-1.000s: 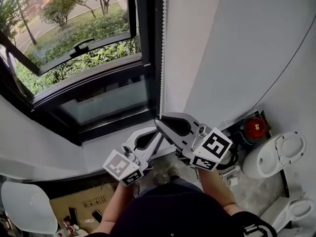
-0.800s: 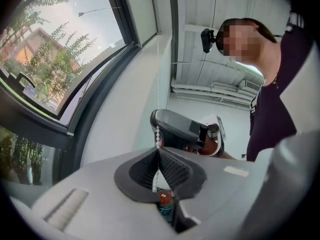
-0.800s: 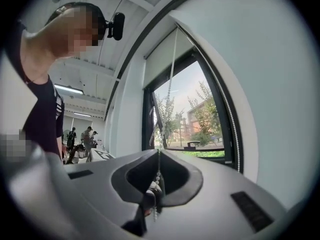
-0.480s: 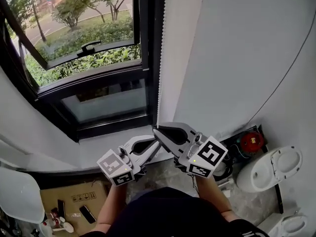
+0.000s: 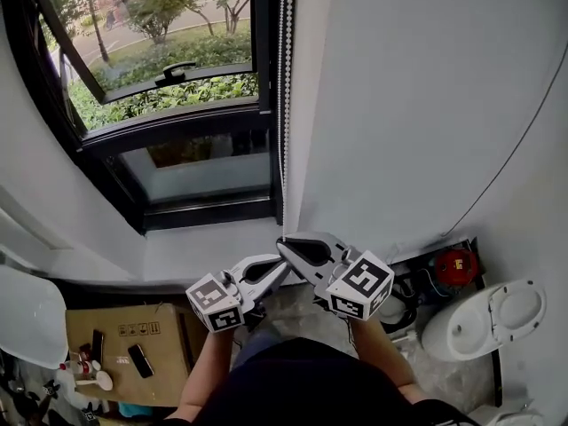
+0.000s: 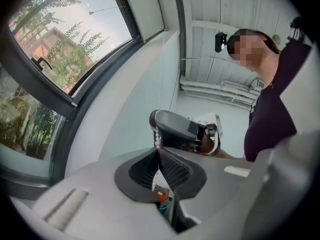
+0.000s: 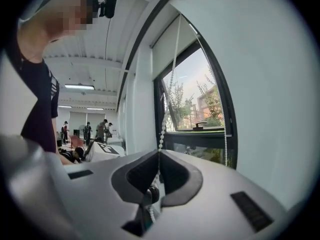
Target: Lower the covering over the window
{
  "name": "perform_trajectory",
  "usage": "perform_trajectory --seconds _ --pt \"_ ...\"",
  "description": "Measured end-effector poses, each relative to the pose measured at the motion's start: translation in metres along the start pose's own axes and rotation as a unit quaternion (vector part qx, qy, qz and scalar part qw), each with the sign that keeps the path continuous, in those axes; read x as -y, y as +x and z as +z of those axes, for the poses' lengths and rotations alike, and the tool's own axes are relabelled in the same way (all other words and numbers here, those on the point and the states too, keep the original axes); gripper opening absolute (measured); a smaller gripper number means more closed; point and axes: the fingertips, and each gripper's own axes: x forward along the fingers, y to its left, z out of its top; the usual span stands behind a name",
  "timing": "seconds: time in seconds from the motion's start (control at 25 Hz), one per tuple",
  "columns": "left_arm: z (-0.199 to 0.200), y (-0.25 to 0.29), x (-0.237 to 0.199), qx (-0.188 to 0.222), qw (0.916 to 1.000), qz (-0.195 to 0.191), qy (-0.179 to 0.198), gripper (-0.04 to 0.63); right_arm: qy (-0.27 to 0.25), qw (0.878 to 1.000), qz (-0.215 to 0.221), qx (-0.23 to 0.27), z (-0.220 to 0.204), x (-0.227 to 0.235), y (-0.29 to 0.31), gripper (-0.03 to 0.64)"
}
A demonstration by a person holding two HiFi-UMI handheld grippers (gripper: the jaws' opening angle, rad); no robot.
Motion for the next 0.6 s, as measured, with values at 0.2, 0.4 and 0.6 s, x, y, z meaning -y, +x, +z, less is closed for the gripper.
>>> perform_trajectory --seconds 0.2,0.4,0.6 --pt "-0.01 -0.006 0.009 0.009 0.9997 0.003 0.022 0.015 0.015 0.999 0.039 0.025 -0.007 -0.014 -0.006 0.017" --pt "-0.039 -0.018 0.006 -0.036 0.9989 0.018 0.023 0.015 0.014 0.998 0.054 -0.001 -0.037 -0.021 -0.003 0.017" --pt "-0.064 -0.024 0.006 -0.063 0.9977 0.023 -0.003 0.015 0.034 0.997 0.069 -0.02 -0.062 -0.025 -0.003 0.017"
